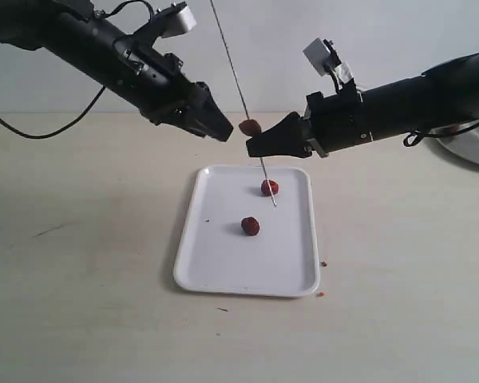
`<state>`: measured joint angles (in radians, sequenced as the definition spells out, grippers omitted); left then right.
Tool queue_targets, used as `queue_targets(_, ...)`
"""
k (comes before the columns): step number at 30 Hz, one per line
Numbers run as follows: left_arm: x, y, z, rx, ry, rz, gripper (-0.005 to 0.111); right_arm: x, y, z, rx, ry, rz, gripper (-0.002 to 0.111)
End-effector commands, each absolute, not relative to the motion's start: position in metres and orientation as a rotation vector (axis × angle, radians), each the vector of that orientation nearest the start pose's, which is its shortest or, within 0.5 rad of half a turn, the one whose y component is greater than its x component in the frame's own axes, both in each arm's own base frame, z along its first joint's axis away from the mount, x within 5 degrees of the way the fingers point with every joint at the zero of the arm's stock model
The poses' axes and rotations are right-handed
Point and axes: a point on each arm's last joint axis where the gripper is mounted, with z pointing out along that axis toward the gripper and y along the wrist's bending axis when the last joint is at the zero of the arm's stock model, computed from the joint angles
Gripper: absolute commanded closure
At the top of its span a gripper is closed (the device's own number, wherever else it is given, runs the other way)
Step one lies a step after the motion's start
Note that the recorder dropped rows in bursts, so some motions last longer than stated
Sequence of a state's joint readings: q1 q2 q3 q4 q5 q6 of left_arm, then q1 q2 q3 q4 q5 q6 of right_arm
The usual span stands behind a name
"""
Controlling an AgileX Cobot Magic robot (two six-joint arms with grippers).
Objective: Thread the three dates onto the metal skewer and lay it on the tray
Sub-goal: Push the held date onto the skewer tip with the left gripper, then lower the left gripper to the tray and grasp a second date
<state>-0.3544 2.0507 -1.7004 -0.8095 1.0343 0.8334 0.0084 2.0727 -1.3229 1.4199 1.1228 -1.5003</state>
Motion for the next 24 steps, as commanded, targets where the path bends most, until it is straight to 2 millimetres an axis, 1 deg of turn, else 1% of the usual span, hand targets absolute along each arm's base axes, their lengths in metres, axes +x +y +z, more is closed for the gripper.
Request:
queue_targets(1,0.398,-0.202,0.242,1.143,2.354,-0.743,0.050,0.411,0.056,0.182,-0.550,2.130,1.125,0.108)
queue_targets(4,0.399,-0.205,0.234,1.160,2.369,-0.734,0.050,0.413,0.040,0.174,-0.471,2.230,1.049,0.108)
queue_targets(7,0.399,-0.214,0.226,1.210,2.350,-0.630,0.050,0.411,0.030,0.163,-0.409,2.284,0.974,0.108)
queue_targets(10,0.397,-0.228,0.221,1.217,2.337,-0.545,0.050,0.409,0.025,0.153,-0.346,2.324,0.911,0.108)
queue_targets(11,0.393,-0.235,0.220,1.257,2.327,-0.511,0.050,0.409,0.023,0.151,-0.330,2.332,0.897,0.108)
queue_targets(15,0.378,-0.257,0.215,1.388,2.304,-0.416,0.050,0.410,0.023,0.153,-0.299,2.318,0.909,0.108)
queue_targets(17,0.373,-0.264,0.213,1.437,2.300,-0.349,0.050,0.410,0.023,0.153,-0.292,2.314,0.915,0.108)
queue_targets(19,0.369,-0.267,0.211,1.463,2.303,-0.287,0.050,0.410,0.023,0.153,-0.294,2.315,0.914,0.108)
queue_targets(21,0.368,-0.271,0.207,1.493,2.302,-0.263,0.050,0.410,0.023,0.153,-0.298,2.315,0.918,0.108)
queue_targets(23,0.368,-0.273,0.198,1.506,2.315,-0.260,0.050,0.409,0.024,0.153,-0.305,2.315,0.925,0.108)
queue_targets(24,0.368,-0.275,0.193,1.480,2.342,-0.267,0.050,0.409,0.024,0.153,-0.309,2.316,0.927,0.108)
